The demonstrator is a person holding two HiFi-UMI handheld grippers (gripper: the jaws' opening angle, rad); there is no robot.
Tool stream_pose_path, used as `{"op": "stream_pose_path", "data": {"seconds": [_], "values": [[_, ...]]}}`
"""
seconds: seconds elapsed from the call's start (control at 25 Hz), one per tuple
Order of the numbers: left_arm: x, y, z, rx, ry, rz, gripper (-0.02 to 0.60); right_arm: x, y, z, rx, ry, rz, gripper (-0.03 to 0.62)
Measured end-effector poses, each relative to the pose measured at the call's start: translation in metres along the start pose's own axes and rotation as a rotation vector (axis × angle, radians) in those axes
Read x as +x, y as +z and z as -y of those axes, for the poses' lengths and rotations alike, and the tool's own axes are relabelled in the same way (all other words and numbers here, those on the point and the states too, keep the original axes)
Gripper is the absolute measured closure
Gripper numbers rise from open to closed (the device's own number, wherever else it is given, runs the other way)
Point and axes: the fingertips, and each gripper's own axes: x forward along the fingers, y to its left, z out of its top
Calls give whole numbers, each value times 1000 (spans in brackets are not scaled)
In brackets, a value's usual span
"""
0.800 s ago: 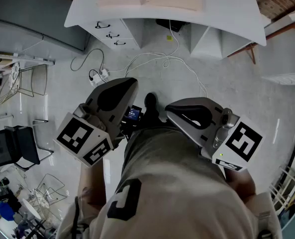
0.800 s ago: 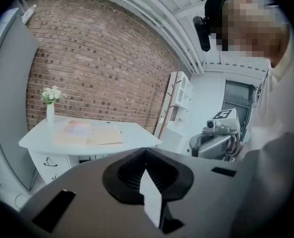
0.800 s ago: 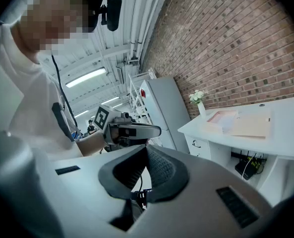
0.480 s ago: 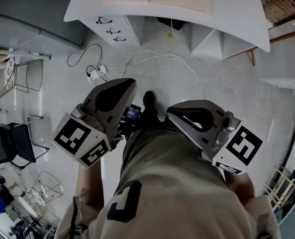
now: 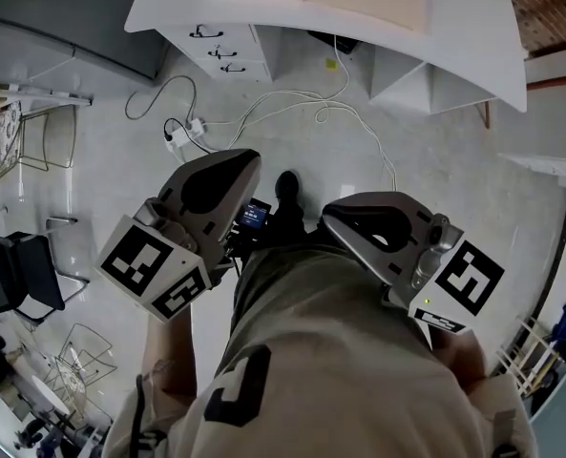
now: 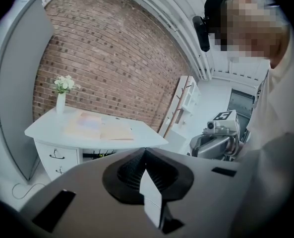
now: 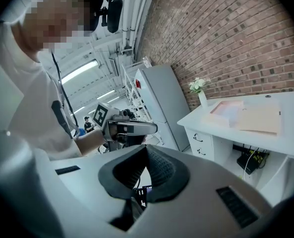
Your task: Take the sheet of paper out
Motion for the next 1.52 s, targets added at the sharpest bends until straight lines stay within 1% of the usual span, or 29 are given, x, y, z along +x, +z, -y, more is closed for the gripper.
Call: {"op": "stream_pose_path", "data": {"seconds": [0.28, 0.56, 0.72, 0.96, 1.08, 1.24, 1.4, 1.52], "values": [[-1, 9, -20, 6, -8, 8, 568, 15, 15, 10, 13, -21, 11, 571], [1, 10, -31, 17, -26, 5, 568, 23, 19, 23, 28, -75, 11, 571], [8, 11, -35, 23, -54, -1, 568, 26, 23, 31, 40, -111, 15, 571], [20, 23, -33, 32, -116, 20, 568, 32, 36, 42, 32, -156, 37, 571], [21, 29, -33, 43, -133, 23, 568, 36, 44, 42, 22, -143, 48, 571], [19, 43, -42, 55, -127, 44, 568, 43, 56, 41, -15, -127, 51, 571], [11, 43, -51, 57, -117, 59, 568, 52, 60, 40, -25, -121, 63, 571], [8, 43, -57, 51, -111, 67, 568, 56, 67, 39, -25, -97, 89, 571]]}}
